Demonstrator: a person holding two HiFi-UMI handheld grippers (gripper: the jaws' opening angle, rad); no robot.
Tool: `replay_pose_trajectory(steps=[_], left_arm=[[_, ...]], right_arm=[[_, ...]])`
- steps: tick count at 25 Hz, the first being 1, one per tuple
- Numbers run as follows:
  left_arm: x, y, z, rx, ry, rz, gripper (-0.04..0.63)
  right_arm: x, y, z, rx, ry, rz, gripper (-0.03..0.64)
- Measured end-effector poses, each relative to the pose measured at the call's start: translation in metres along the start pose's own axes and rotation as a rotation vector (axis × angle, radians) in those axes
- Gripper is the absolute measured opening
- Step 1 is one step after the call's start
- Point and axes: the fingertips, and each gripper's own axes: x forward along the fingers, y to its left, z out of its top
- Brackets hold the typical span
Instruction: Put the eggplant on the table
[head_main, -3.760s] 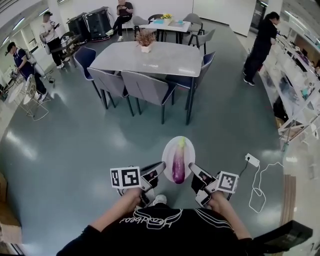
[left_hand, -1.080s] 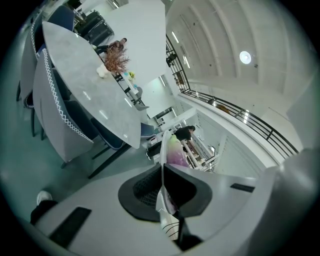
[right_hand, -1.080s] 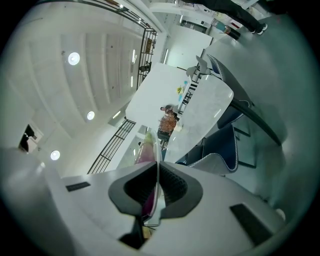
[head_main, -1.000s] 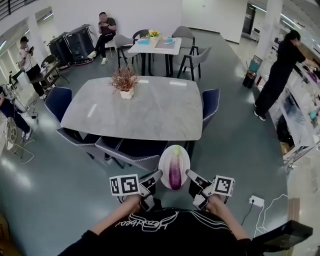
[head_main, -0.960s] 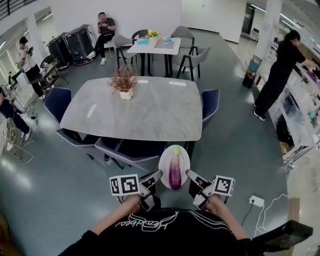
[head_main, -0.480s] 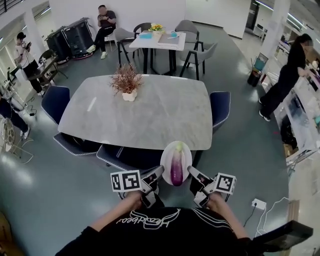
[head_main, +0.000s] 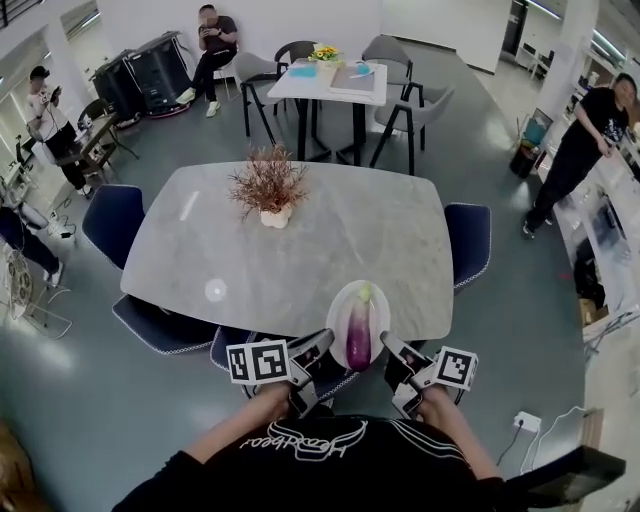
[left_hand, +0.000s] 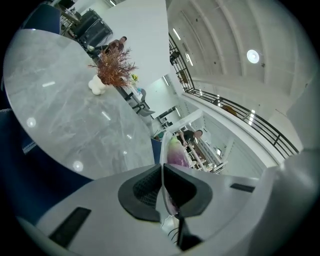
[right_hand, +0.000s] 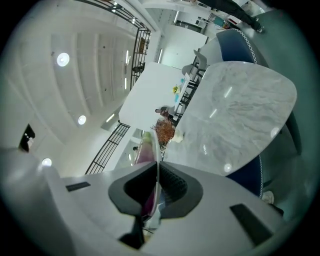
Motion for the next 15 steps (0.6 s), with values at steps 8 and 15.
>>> replay_pose_trajectory(steps=[8,15], left_arm=[[0.017,0.038,0.065,-0.01,0.007,0.01,0.021],[0.043,0.082,0.101,-0.032,0.027,0.051,0.023]], right_arm=[[0.063,-0.014,0.033,-0.003,-0.031,-0.037,0.023],[0.105,-0.047,0.056,0.002,-0.045,-0.131,0.023]])
